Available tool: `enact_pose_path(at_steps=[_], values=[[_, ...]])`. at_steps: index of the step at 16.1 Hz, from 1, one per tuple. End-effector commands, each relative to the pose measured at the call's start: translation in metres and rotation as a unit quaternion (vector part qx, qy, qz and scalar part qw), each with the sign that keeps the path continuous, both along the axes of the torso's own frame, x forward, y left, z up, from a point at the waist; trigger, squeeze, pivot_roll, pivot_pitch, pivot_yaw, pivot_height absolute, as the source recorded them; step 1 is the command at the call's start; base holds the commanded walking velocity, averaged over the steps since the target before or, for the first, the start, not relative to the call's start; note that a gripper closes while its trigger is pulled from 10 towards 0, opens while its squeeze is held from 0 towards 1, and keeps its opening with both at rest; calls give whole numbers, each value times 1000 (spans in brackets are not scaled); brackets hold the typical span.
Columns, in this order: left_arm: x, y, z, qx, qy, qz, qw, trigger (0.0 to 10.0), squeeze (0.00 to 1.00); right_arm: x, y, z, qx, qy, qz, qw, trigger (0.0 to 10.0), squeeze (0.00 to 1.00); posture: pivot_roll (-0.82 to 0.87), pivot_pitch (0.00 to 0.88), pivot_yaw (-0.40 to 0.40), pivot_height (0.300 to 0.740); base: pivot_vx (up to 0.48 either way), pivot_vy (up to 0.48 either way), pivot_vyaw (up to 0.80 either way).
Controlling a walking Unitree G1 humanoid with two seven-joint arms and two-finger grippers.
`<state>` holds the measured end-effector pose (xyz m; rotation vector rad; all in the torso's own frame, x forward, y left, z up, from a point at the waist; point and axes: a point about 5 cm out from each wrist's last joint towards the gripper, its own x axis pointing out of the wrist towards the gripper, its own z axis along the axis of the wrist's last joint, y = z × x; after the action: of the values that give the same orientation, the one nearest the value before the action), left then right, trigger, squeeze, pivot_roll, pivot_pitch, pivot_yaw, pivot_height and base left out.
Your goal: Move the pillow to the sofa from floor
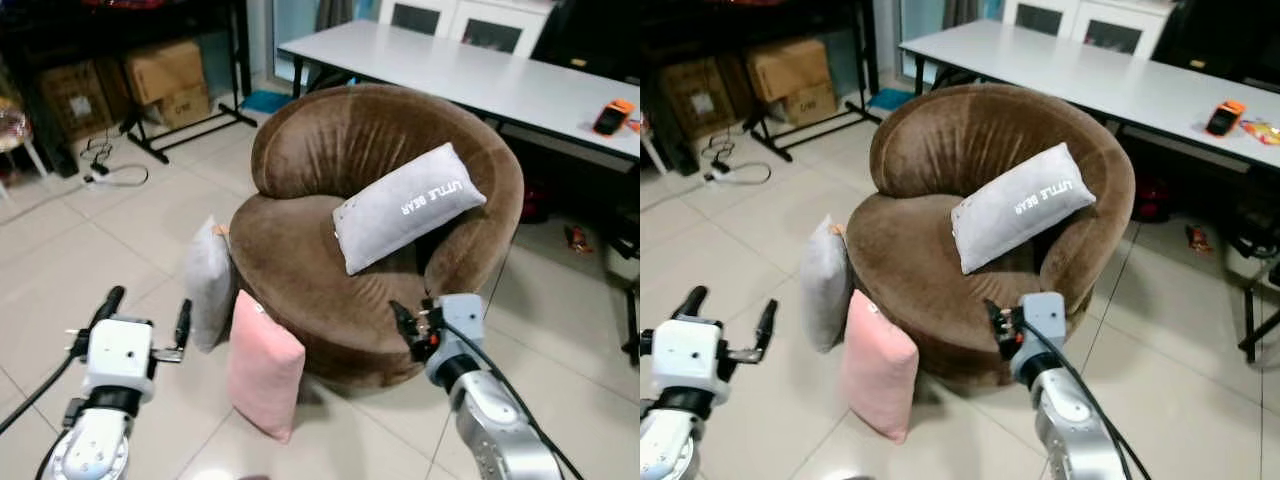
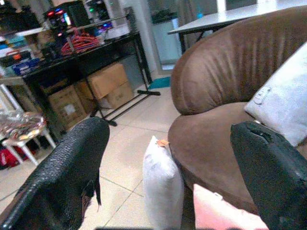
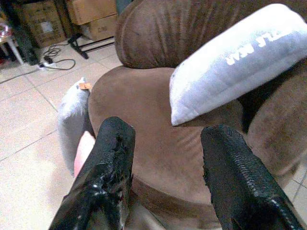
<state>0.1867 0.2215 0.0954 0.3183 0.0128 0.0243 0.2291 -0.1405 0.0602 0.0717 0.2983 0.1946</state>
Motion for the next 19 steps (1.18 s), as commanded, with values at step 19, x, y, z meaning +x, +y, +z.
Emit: enact_pose_path(at_steps=[19], values=[[-2,-6,0,-34,7,-9,999,10000,0,5,0,1,-19,1,20,1000,10000,0,80,4,-36,740,32,237,109]])
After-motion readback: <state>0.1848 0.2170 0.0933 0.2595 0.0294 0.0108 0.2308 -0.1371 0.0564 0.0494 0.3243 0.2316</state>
